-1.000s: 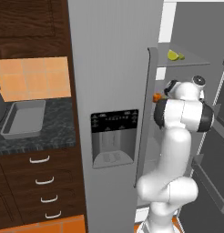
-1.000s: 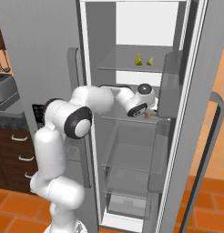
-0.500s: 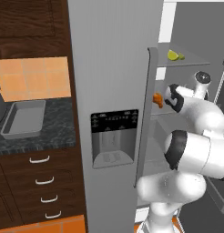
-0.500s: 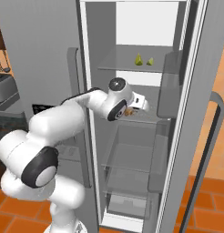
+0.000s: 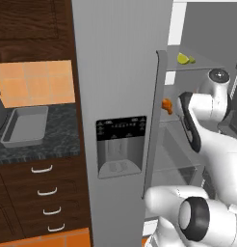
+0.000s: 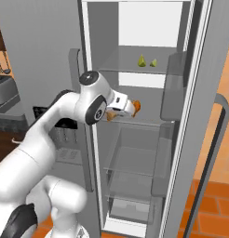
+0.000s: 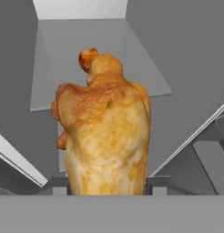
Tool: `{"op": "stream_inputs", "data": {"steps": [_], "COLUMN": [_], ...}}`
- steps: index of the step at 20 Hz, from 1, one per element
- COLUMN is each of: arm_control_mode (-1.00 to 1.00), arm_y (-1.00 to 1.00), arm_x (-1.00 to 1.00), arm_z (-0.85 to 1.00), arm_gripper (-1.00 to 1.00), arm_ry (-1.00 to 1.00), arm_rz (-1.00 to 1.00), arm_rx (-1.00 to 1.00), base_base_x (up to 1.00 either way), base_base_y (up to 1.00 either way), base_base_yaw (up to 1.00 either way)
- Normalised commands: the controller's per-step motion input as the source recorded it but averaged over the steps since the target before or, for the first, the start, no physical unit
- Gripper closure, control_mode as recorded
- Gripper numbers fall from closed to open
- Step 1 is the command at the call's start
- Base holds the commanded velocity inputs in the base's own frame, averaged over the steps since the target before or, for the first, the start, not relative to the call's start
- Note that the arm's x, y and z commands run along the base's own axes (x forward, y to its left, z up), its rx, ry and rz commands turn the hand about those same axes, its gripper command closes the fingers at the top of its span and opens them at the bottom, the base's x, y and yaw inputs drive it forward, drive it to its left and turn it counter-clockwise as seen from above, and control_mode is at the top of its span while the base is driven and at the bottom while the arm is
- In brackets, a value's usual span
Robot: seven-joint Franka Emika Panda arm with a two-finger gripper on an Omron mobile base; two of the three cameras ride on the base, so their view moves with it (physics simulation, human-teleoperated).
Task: Place one lemon wedge and one chicken drumstick in each tupperware on the nearby counter, to pack two identical lunches.
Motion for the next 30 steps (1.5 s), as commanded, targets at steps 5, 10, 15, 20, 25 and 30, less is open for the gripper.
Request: {"op": "stream_inputs", "data": {"steps": [5, 10, 15, 20, 25, 30], "arm_control_mode": [1.0, 1.0, 1.0, 1.0, 1.0, 1.0], "arm_y": [0.13, 0.0, 0.0, 0.0, 0.0, 0.0], "arm_x": [-0.8, 0.0, 0.0, 0.0, 0.0, 0.0], "arm_z": [-0.03, 0.0, 0.0, 0.0, 0.0, 0.0], "arm_gripper": [1.0, 1.0, 1.0, 1.0, 1.0, 1.0], "arm_ry": [0.01, 0.0, 0.0, 0.0, 0.0, 0.0], "arm_rz": [0.04, 0.0, 0.0, 0.0, 0.0, 0.0], "arm_rx": [0.0, 0.0, 0.0, 0.0, 0.0, 0.0], "base_base_x": [-0.2, -0.94, -0.26, 0.44, 0.77, 1.0], "base_base_y": [0.12, 0.98, 1.0, 1.0, 1.0, 0.56], "base_base_yaw": [0.04, 0.31, 0.36, 0.19, 0.2, -0.12]}}
